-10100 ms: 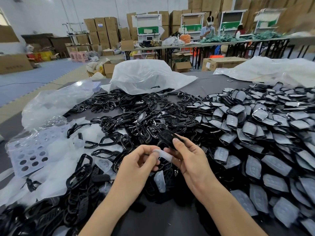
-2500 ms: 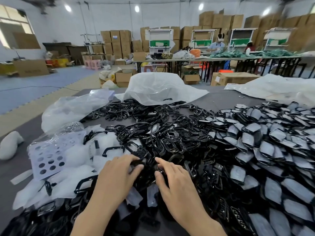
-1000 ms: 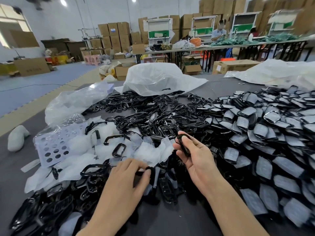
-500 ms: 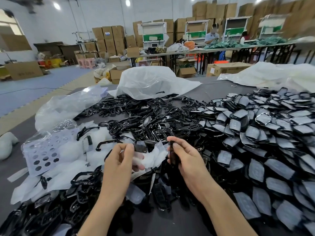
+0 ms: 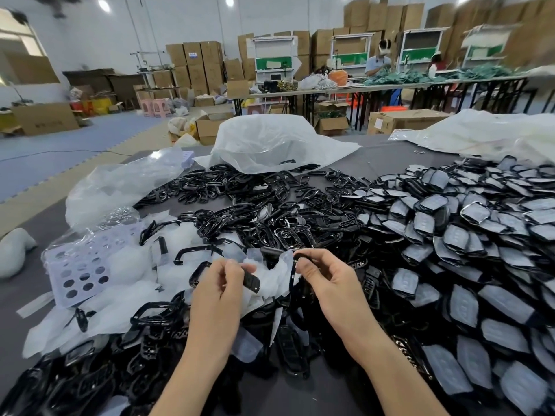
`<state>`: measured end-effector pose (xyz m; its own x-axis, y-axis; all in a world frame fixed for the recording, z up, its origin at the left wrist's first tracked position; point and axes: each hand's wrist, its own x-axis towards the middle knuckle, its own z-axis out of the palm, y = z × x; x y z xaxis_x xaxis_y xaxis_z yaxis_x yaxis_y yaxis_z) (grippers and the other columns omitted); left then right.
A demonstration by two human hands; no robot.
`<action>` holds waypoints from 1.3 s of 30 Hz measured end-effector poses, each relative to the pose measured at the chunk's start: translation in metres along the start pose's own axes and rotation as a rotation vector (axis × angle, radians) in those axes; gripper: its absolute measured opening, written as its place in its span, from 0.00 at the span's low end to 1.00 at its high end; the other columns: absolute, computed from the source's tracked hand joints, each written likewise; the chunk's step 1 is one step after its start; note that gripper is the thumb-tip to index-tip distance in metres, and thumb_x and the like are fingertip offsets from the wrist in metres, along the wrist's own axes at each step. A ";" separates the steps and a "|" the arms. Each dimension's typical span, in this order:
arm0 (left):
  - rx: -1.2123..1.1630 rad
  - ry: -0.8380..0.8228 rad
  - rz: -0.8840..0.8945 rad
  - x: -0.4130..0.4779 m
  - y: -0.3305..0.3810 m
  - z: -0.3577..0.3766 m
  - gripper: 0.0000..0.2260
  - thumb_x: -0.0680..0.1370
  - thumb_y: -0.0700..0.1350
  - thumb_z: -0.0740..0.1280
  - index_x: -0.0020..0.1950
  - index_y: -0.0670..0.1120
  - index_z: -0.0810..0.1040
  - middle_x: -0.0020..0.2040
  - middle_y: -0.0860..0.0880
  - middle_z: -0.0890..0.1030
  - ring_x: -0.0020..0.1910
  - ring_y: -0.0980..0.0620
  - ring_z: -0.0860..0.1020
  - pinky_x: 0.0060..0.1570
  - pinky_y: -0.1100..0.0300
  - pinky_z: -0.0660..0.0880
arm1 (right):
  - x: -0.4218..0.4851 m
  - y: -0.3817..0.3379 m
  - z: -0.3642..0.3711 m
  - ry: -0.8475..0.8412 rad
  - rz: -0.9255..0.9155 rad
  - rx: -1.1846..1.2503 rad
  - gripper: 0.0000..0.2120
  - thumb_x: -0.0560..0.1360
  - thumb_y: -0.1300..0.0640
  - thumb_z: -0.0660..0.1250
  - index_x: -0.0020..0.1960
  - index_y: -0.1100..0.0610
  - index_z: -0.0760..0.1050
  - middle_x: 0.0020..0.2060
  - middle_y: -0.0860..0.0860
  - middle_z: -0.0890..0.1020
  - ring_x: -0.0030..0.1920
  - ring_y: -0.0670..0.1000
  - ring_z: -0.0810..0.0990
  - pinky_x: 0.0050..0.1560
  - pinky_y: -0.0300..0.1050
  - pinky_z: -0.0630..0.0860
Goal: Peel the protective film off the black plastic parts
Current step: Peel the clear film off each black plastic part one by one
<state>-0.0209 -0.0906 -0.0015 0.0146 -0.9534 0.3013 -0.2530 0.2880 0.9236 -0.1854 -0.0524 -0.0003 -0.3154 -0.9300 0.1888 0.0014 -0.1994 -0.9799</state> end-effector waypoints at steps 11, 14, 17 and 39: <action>-0.105 -0.084 0.013 -0.001 0.003 -0.003 0.13 0.80 0.55 0.63 0.43 0.46 0.75 0.31 0.50 0.77 0.29 0.57 0.74 0.31 0.68 0.72 | 0.006 0.007 0.001 0.114 0.063 0.284 0.12 0.77 0.63 0.71 0.54 0.48 0.80 0.43 0.51 0.81 0.47 0.49 0.85 0.45 0.42 0.83; -0.106 -0.109 0.037 0.000 0.001 -0.003 0.06 0.82 0.45 0.63 0.49 0.53 0.78 0.37 0.52 0.81 0.34 0.58 0.76 0.39 0.66 0.74 | 0.005 0.003 0.001 0.133 0.034 0.233 0.11 0.77 0.63 0.71 0.48 0.46 0.83 0.41 0.49 0.83 0.43 0.47 0.84 0.43 0.40 0.82; -0.174 -0.139 0.027 -0.001 0.005 -0.003 0.09 0.81 0.40 0.66 0.54 0.54 0.78 0.44 0.52 0.83 0.39 0.57 0.80 0.43 0.67 0.76 | 0.004 0.001 0.003 0.192 -0.005 0.172 0.10 0.77 0.61 0.72 0.47 0.46 0.83 0.41 0.49 0.84 0.38 0.45 0.82 0.40 0.38 0.81; -0.357 -0.181 -0.075 -0.002 0.007 -0.001 0.07 0.77 0.39 0.70 0.46 0.51 0.83 0.35 0.50 0.81 0.32 0.54 0.78 0.37 0.65 0.78 | -0.007 0.002 0.022 0.015 -0.012 0.168 0.10 0.77 0.62 0.72 0.49 0.47 0.85 0.42 0.46 0.85 0.46 0.47 0.85 0.51 0.42 0.82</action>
<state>-0.0213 -0.0862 0.0046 -0.1582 -0.9642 0.2128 0.0947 0.1997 0.9753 -0.1627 -0.0529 -0.0021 -0.3300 -0.9229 0.1981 0.1557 -0.2602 -0.9529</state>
